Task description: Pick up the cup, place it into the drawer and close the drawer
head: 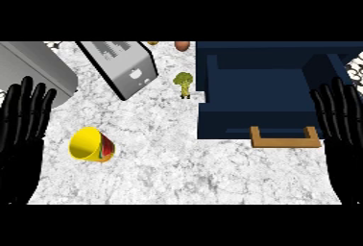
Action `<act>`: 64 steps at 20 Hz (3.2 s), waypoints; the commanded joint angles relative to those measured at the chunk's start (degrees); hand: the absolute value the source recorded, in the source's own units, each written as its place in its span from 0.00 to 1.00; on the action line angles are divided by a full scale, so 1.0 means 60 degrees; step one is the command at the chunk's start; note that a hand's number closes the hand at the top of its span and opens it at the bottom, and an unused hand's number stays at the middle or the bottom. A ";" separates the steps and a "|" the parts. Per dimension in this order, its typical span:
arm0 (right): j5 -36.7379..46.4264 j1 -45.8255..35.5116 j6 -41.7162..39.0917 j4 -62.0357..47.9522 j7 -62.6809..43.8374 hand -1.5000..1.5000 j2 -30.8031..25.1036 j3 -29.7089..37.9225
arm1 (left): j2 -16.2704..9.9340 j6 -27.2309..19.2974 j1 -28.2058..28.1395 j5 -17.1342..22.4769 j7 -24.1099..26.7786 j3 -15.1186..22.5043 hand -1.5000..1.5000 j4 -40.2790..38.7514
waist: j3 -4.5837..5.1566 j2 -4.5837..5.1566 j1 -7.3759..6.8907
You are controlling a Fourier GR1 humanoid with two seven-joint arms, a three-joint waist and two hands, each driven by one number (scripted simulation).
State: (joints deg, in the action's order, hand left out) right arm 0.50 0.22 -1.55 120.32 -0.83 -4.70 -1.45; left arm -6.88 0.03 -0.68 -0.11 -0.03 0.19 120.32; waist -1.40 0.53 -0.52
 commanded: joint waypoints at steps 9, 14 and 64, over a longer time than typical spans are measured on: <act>0.0429 -0.0116 -0.0141 -0.0267 -0.0309 0.00 -0.0356 0.0128 | 0.0179 0.1187 -0.1009 0.3271 -0.0854 -0.0616 0.00 0.0163 | 0.0239 -0.0087 0.0034; 0.0001 -0.0001 -0.0639 -0.0541 0.0173 0.00 -0.0661 0.0741 | 0.0149 0.1908 -0.1582 0.3768 -0.0198 -0.0997 0.00 -0.0717 | 0.0235 -0.0090 0.0064; -0.0009 -0.0968 -0.1214 -0.1343 0.0152 0.00 -0.0411 0.1057 | -0.1993 0.2810 0.3352 0.0364 1.0272 -0.3592 0.00 -1.7935 | 0.0259 -0.0035 0.0212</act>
State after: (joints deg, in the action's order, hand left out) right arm 0.05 -4.03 -8.97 113.81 -0.28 -7.57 5.38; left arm -18.54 14.50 18.23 2.73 54.84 -21.40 16.83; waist 0.13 0.26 0.78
